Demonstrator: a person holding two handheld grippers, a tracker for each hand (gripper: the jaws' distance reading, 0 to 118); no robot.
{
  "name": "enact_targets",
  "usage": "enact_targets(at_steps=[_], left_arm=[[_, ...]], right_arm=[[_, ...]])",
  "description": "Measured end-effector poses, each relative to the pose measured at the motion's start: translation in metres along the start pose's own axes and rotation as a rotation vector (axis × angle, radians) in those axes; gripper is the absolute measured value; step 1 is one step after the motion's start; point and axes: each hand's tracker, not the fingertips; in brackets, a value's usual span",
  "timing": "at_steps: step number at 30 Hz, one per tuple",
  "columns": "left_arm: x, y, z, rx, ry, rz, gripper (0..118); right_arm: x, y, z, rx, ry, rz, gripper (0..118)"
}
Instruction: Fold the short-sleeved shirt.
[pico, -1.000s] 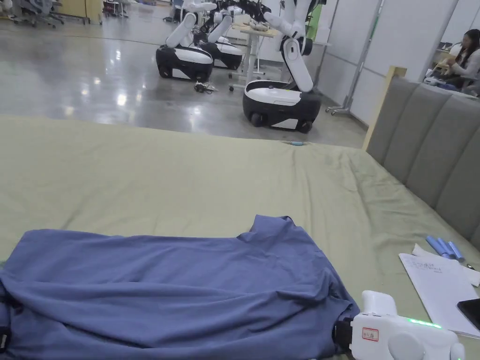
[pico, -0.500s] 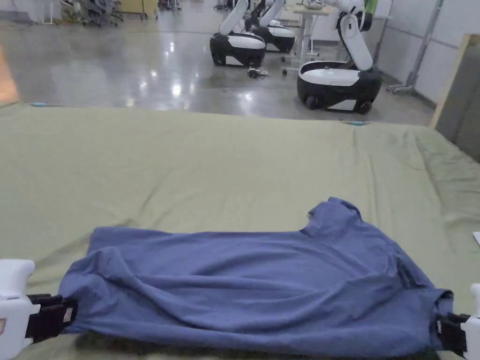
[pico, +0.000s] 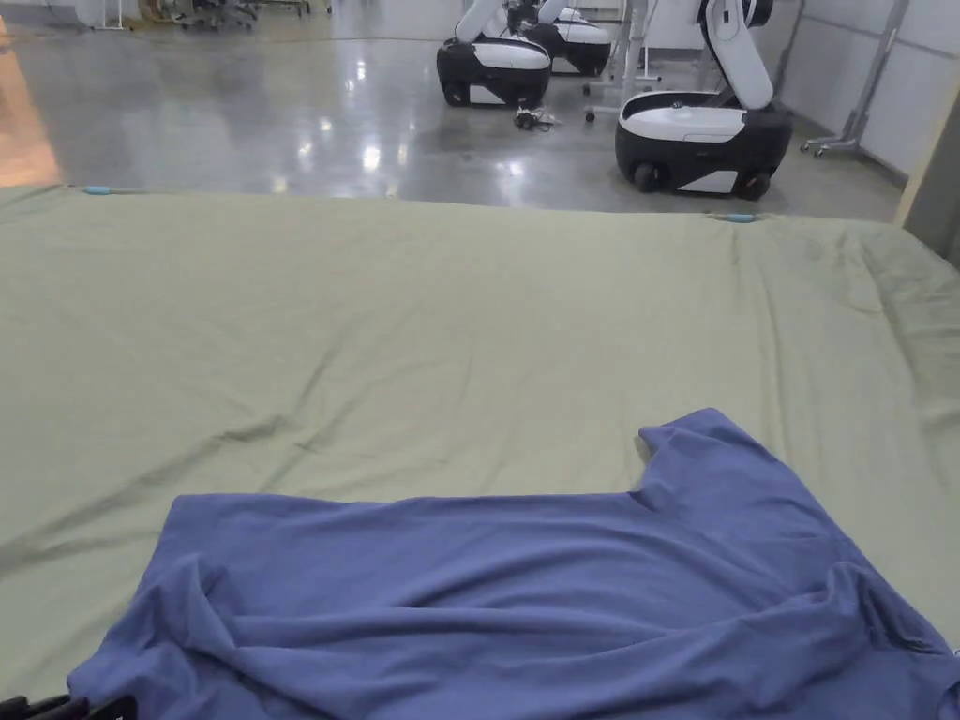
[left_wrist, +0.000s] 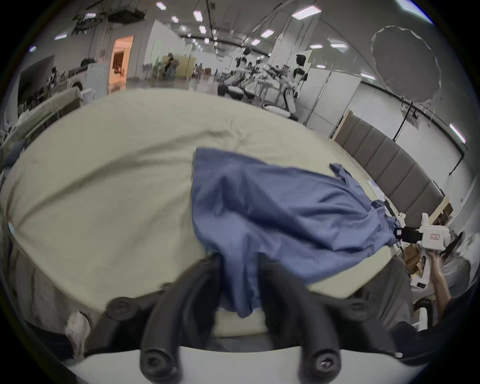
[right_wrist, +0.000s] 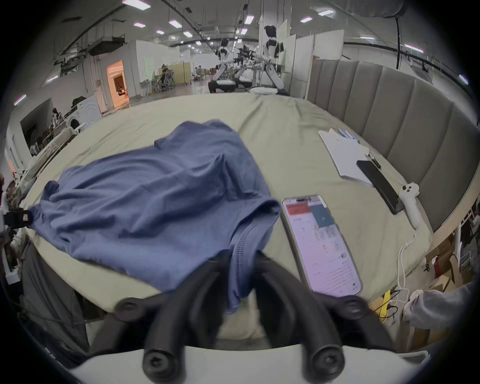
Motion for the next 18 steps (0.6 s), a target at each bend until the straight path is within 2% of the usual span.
enact_targets(at_steps=[1, 2, 3, 6, 7, 13, 14, 15, 16, 17, 18], left_arm=[[0.005, 0.007, 0.005, 0.034, -0.006, -0.017, 45], [0.008, 0.012, 0.011, 0.066, 0.008, -0.021, 56], [0.014, 0.016, 0.020, 0.128, 0.020, -0.032, 57], [0.031, 0.028, 0.043, 0.276, -0.003, -0.027, 57], [0.038, 0.030, 0.048, 0.317, -0.012, -0.029, 57], [0.083, 0.031, 0.054, 0.395, 0.041, -0.129, 57], [0.086, 0.030, 0.052, 0.384, 0.045, -0.142, 56], [0.090, 0.028, 0.049, 0.369, 0.027, -0.146, 53], [0.092, 0.025, 0.048, 0.366, 0.012, -0.147, 34], [0.094, 0.021, 0.048, 0.392, 0.005, -0.150, 7], [0.097, 0.019, 0.048, 0.408, 0.009, -0.140, 5]], right_arm=[[0.001, 0.003, 0.004, 0.026, -0.001, -0.016, 48], [0.002, 0.004, 0.009, 0.057, 0.015, -0.039, 74], [0.002, 0.007, 0.017, 0.104, 0.040, -0.064, 91], [-0.009, 0.017, 0.038, 0.209, 0.155, -0.127, 92], [-0.015, 0.021, 0.043, 0.238, 0.182, -0.121, 92], [-0.065, 0.037, 0.040, 0.286, 0.233, -0.004, 91], [-0.071, 0.038, 0.036, 0.262, 0.261, 0.006, 87], [-0.077, 0.038, 0.030, 0.247, 0.279, -0.002, 73], [-0.082, 0.036, 0.027, 0.246, 0.286, -0.008, 44], [-0.087, 0.035, 0.025, 0.245, 0.289, -0.005, 17], [-0.093, 0.034, 0.023, 0.240, 0.286, 0.004, 0]])
